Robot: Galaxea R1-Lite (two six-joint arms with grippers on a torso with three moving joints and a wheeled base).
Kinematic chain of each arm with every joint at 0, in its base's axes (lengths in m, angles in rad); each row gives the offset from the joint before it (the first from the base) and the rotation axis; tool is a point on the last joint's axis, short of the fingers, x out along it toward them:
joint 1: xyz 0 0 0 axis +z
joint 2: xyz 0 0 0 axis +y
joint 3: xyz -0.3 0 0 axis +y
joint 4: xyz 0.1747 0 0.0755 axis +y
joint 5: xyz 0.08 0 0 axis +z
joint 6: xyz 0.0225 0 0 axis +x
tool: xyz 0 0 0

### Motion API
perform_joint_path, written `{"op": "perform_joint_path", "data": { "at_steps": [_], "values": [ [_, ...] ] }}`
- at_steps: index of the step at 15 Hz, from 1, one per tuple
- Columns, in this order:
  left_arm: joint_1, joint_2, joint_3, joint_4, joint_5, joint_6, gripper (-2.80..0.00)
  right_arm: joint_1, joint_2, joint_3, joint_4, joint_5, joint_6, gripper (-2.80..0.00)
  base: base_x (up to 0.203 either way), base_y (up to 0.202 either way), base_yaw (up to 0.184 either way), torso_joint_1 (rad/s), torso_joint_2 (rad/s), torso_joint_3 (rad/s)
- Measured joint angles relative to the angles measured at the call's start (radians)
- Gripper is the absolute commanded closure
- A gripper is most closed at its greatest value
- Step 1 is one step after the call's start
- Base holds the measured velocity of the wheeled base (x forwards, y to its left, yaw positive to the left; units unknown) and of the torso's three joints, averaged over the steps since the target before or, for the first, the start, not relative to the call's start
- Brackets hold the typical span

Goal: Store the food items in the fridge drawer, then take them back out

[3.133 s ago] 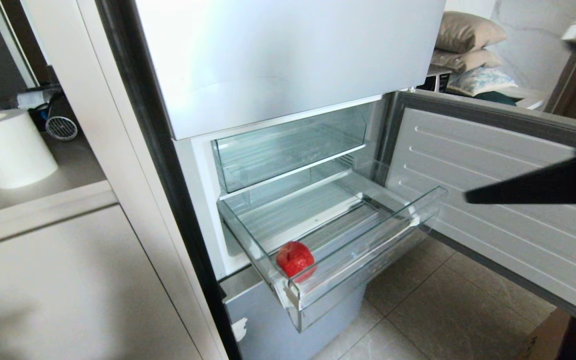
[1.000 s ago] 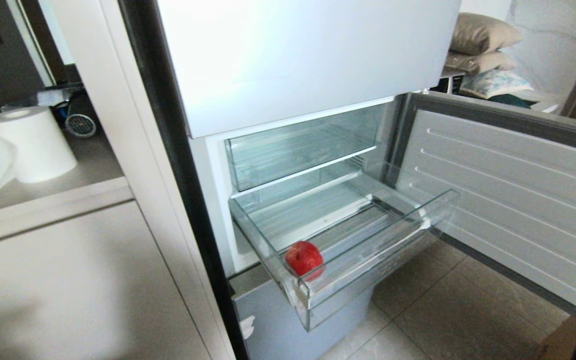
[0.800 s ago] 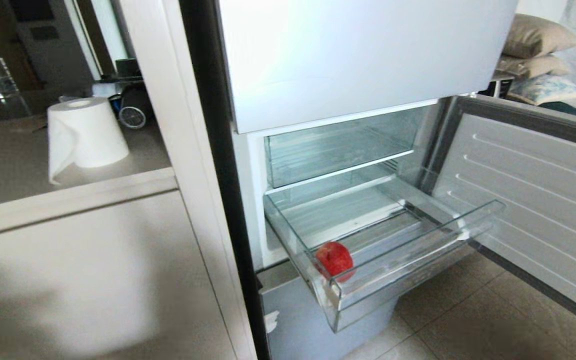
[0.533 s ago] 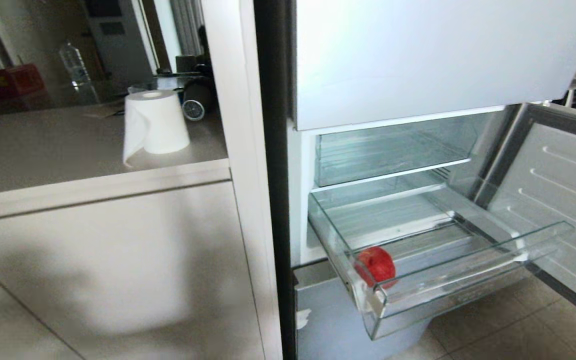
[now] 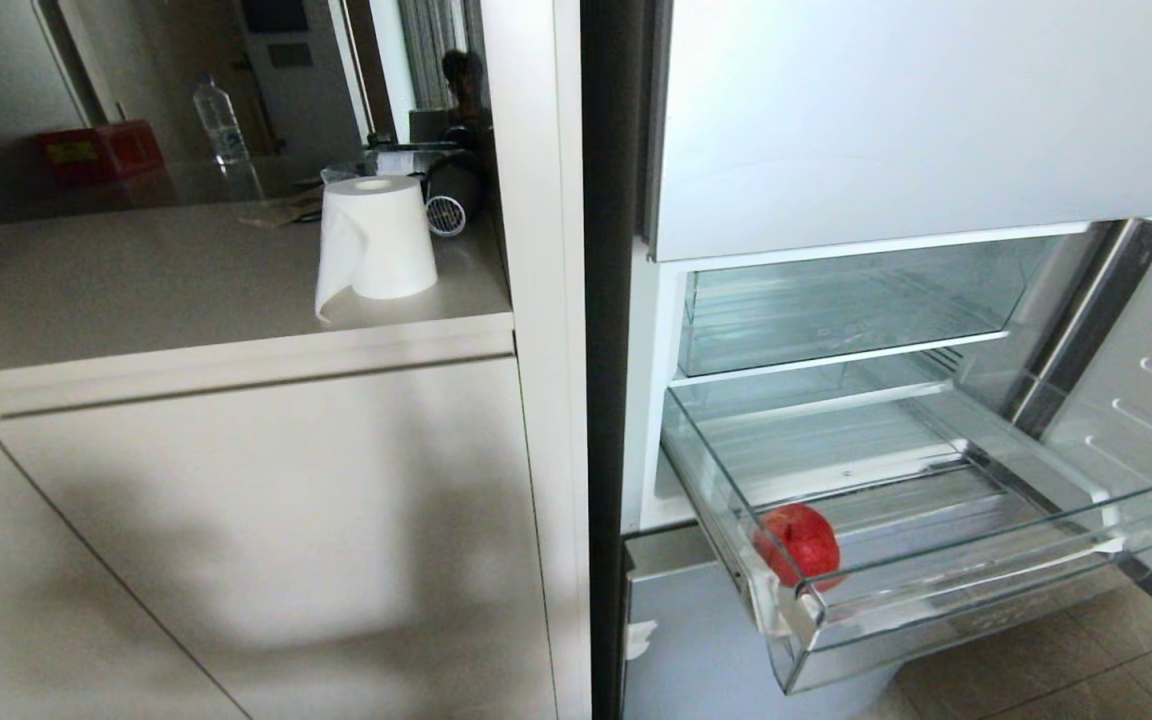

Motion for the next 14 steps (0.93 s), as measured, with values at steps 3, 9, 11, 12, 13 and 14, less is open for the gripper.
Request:
{"op": "perform_joint_path", "data": {
  "at_steps": [3, 9, 11, 12, 13, 14],
  "values": [
    [-0.001, 0.000, 0.000, 0.000, 0.000, 0.000, 0.00, 0.000, 0.314, -0.165, -0.058, 0.009, 0.062, 0.00, 0.000, 0.000, 0.000, 0.000, 0.00, 0.000],
    [0.000, 0.000, 0.000, 0.000, 0.000, 0.000, 0.00, 0.076, 0.971, -0.748, 0.112, 0.070, 0.146, 0.00, 0.000, 0.000, 0.000, 0.000, 0.00, 0.000],
    [0.000, 0.000, 0.000, 0.000, 0.000, 0.000, 0.00, 0.117, 1.118, -0.851, 0.170, 0.089, 0.191, 0.00, 0.000, 0.000, 0.000, 0.000, 0.00, 0.000],
    [0.000, 0.000, 0.000, 0.000, 0.000, 0.000, 0.00, 0.133, 1.176, -0.884, 0.179, 0.107, 0.210, 0.00, 0.000, 0.000, 0.000, 0.000, 0.00, 0.000],
    [0.000, 0.000, 0.000, 0.000, 0.000, 0.000, 0.00, 0.146, 1.233, -0.910, 0.184, 0.126, 0.220, 0.00, 0.000, 0.000, 0.000, 0.000, 0.00, 0.000],
    [0.000, 0.000, 0.000, 0.000, 0.000, 0.000, 0.00, 0.156, 1.277, -0.927, 0.186, 0.140, 0.225, 0.00, 0.000, 0.000, 0.000, 0.000, 0.00, 0.000]
  ]
}}
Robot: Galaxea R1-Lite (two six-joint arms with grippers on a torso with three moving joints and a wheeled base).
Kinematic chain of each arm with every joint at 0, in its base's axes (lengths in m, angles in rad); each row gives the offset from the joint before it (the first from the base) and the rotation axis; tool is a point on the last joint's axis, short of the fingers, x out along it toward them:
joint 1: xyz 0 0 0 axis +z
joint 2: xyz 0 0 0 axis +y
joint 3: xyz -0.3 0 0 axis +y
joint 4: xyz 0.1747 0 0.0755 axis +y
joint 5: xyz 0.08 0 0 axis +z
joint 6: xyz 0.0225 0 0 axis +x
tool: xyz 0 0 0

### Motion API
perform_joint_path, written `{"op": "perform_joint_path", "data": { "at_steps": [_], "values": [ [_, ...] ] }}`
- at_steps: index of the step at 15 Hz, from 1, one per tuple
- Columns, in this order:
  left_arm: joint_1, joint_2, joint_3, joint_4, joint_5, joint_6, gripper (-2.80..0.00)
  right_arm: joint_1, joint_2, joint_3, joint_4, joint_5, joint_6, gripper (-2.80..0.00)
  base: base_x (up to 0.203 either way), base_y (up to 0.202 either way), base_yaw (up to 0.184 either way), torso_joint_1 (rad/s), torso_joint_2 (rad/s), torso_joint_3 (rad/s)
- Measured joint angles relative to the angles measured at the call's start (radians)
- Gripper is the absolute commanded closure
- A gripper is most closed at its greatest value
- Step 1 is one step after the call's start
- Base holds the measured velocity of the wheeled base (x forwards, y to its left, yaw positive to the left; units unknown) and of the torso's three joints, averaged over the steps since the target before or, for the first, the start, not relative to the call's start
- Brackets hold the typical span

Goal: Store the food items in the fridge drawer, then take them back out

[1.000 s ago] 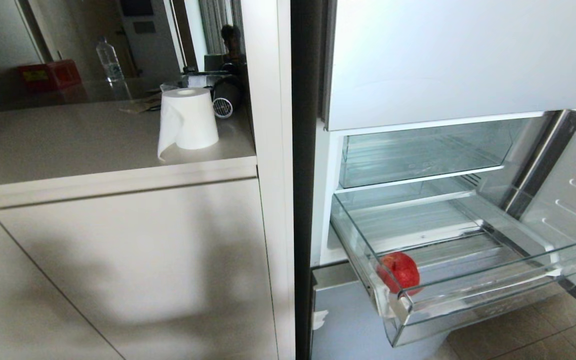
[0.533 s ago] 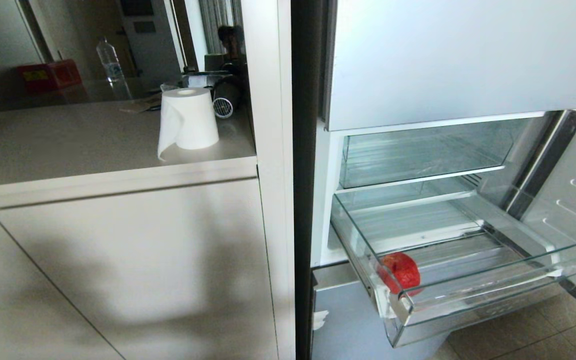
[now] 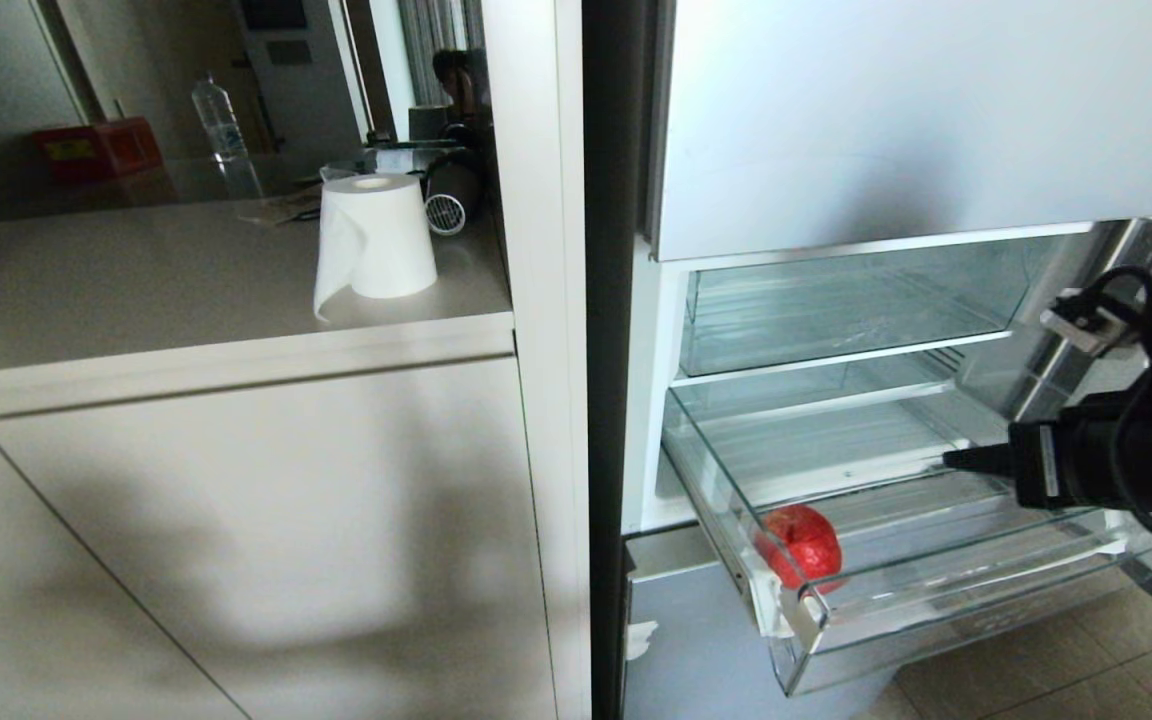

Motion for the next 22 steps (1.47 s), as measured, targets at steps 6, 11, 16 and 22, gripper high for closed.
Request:
{"op": "perform_joint_path", "data": {
  "at_steps": [6, 11, 16, 22],
  "values": [
    [0.000, 0.000, 0.000, 0.000, 0.000, 0.000, 0.00, 0.069, 0.233, -0.070, 0.000, 0.022, 0.033, 0.00, 0.000, 0.000, 0.000, 0.000, 0.00, 0.000],
    [0.000, 0.000, 0.000, 0.000, 0.000, 0.000, 0.00, 0.104, 0.319, -0.094, 0.000, 0.062, 0.035, 0.00, 0.000, 0.000, 0.000, 0.000, 0.00, 0.000],
    [0.000, 0.000, 0.000, 0.000, 0.000, 0.000, 0.00, 0.117, 0.371, -0.114, 0.008, 0.061, 0.035, 0.00, 0.000, 0.000, 0.000, 0.000, 0.00, 0.000],
    [0.000, 0.000, 0.000, 0.000, 0.000, 0.000, 0.00, 0.115, 0.372, -0.187, 0.136, 0.110, 0.034, 0.00, 0.000, 0.000, 0.000, 0.000, 0.00, 0.000]
  ]
}}
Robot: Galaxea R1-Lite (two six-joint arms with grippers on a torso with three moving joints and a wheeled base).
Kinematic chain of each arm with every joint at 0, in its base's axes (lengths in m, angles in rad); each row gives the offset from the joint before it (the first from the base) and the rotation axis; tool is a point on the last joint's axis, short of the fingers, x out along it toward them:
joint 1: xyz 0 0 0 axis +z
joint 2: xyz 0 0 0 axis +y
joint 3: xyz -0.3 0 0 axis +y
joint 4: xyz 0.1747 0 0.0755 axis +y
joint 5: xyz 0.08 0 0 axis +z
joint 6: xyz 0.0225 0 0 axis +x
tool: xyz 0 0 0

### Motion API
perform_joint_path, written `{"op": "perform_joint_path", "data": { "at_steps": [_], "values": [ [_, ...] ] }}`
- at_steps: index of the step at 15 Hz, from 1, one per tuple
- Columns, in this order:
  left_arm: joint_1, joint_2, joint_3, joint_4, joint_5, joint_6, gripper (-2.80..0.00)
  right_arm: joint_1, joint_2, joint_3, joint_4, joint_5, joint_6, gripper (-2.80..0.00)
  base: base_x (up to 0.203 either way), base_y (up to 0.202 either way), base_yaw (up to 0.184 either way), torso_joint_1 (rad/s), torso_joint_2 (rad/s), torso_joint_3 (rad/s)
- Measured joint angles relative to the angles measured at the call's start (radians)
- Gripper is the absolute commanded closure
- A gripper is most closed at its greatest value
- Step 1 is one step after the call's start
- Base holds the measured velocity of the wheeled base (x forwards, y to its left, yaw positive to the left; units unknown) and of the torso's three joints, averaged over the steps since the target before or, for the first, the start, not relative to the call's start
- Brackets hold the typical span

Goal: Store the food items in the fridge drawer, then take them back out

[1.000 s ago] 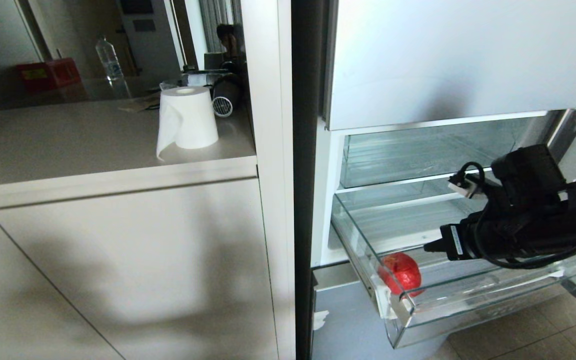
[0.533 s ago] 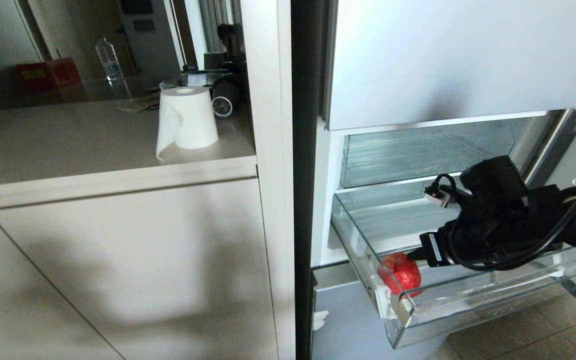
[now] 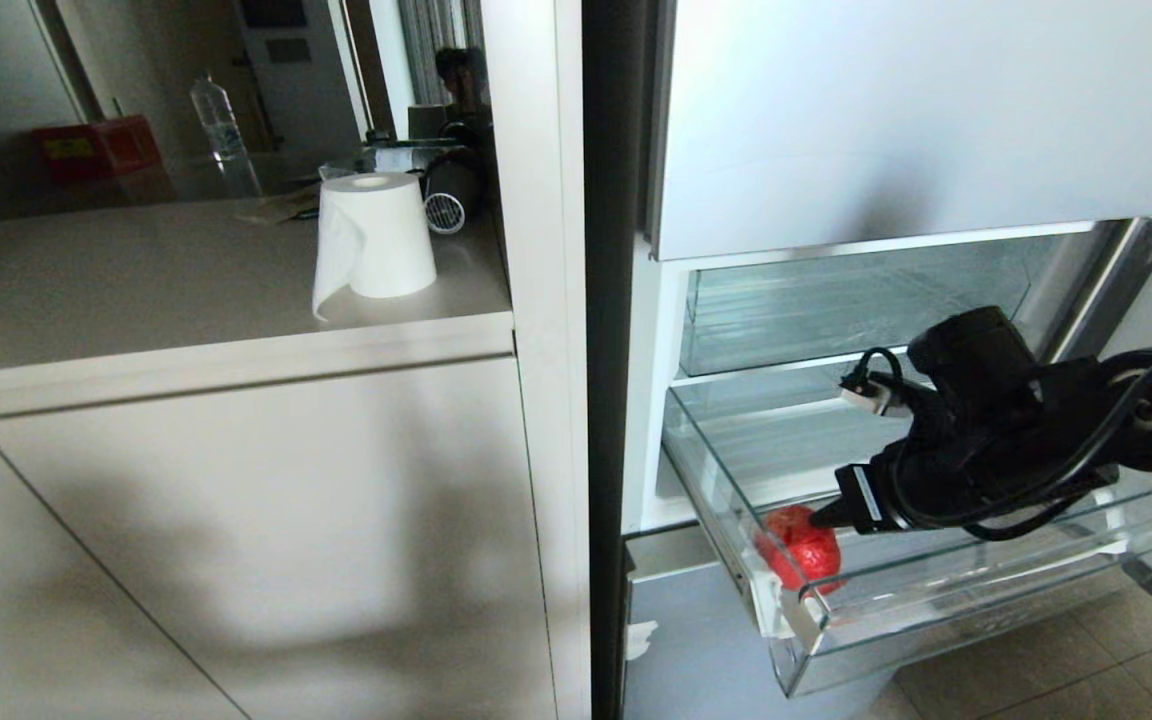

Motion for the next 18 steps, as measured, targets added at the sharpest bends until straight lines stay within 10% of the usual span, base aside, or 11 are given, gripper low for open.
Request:
{"op": "perform_joint_path", "data": {
  "at_steps": [18],
  "values": [
    [0.000, 0.000, 0.000, 0.000, 0.000, 0.000, 0.00, -0.007, 0.101, -0.171, 0.201, 0.014, 0.062, 0.00, 0.000, 0.000, 0.000, 0.000, 0.00, 0.000]
  ]
}}
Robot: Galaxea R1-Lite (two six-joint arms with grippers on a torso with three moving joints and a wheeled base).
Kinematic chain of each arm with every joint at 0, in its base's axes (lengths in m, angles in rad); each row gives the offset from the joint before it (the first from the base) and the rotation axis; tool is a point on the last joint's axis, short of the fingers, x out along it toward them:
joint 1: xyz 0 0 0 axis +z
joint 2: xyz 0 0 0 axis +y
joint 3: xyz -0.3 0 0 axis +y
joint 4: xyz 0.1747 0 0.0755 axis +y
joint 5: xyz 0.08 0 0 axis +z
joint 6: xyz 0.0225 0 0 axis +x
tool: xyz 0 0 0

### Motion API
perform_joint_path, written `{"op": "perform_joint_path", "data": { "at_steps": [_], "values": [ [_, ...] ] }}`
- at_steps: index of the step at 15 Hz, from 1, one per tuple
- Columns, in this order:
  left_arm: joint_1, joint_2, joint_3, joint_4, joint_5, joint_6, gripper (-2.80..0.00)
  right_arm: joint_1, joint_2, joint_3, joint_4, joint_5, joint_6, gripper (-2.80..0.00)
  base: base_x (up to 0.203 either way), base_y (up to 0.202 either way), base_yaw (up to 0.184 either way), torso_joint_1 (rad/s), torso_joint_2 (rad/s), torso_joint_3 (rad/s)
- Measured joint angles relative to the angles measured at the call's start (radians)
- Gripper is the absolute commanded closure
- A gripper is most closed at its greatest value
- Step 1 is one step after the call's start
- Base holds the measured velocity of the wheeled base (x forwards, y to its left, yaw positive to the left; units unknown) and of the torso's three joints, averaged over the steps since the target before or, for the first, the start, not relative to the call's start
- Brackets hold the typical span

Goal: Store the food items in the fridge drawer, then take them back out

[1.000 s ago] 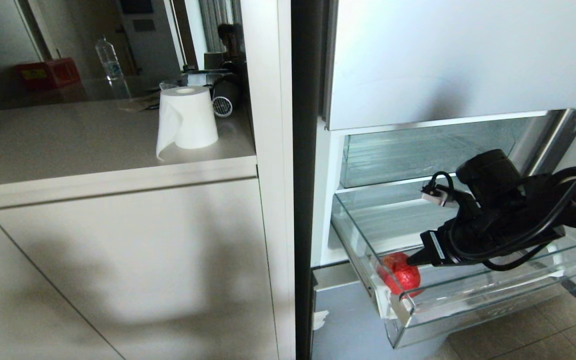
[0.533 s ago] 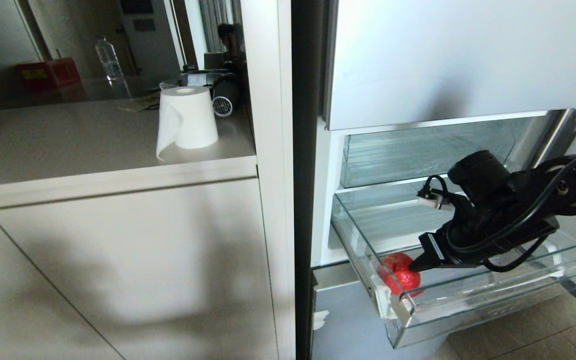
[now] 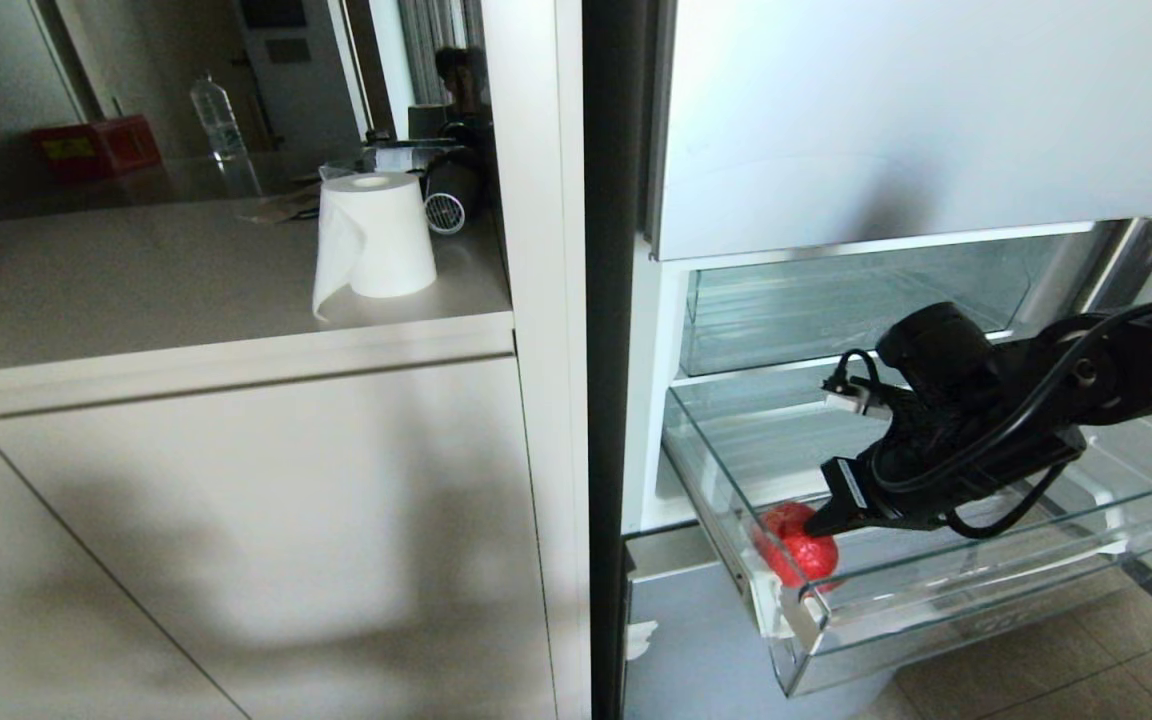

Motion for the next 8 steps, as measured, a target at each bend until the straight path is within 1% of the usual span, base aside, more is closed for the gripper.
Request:
{"op": "perform_joint_path", "data": {
  "at_steps": [3, 6, 8],
  "values": [
    [0.000, 0.000, 0.000, 0.000, 0.000, 0.000, 0.00, -0.018, 0.010, -0.013, -0.075, 0.000, 0.080, 0.00, 0.000, 0.000, 0.000, 0.000, 0.00, 0.000],
    [0.000, 0.000, 0.000, 0.000, 0.000, 0.000, 0.00, -0.048, 0.005, -0.004, -0.221, -0.001, 0.211, 0.00, 0.000, 0.000, 0.000, 0.000, 0.00, 0.000],
    [0.000, 0.000, 0.000, 0.000, 0.000, 0.000, 0.00, -0.063, -0.011, 0.006, -0.247, -0.001, 0.252, 0.00, 0.000, 0.000, 0.000, 0.000, 0.00, 0.000]
  ]
}}
